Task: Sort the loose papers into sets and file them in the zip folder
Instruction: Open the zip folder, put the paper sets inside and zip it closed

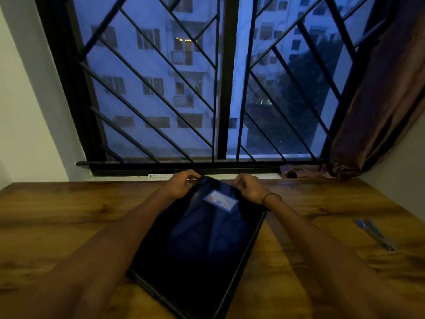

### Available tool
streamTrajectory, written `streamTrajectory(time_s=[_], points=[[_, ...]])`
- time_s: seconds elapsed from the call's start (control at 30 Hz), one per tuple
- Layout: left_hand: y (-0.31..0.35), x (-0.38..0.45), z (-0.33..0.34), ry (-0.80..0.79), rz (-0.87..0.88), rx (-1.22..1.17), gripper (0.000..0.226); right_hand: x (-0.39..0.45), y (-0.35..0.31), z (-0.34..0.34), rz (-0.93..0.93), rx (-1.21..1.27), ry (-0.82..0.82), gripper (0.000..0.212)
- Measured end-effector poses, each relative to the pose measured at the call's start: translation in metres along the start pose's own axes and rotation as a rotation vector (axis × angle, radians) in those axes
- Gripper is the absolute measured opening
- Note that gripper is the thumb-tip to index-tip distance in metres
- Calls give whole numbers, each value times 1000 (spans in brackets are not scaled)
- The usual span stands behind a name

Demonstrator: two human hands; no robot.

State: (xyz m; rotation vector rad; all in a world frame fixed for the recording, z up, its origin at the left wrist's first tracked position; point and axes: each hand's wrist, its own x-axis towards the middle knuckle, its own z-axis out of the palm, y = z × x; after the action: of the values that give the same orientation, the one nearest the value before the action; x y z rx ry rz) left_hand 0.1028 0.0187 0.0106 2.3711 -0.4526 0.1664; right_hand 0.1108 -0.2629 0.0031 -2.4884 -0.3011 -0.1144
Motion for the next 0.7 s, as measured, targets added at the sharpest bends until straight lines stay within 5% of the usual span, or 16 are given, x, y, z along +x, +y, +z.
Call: streamTrajectory(time_s=[0.33,0.7], points=[[-42,48,11,-67,1,43,62,98,-28,28,-150,-7,-272,41],[-49,70,32,118,-113,65,24,126,-47,29,-247,-262,-582,62]])
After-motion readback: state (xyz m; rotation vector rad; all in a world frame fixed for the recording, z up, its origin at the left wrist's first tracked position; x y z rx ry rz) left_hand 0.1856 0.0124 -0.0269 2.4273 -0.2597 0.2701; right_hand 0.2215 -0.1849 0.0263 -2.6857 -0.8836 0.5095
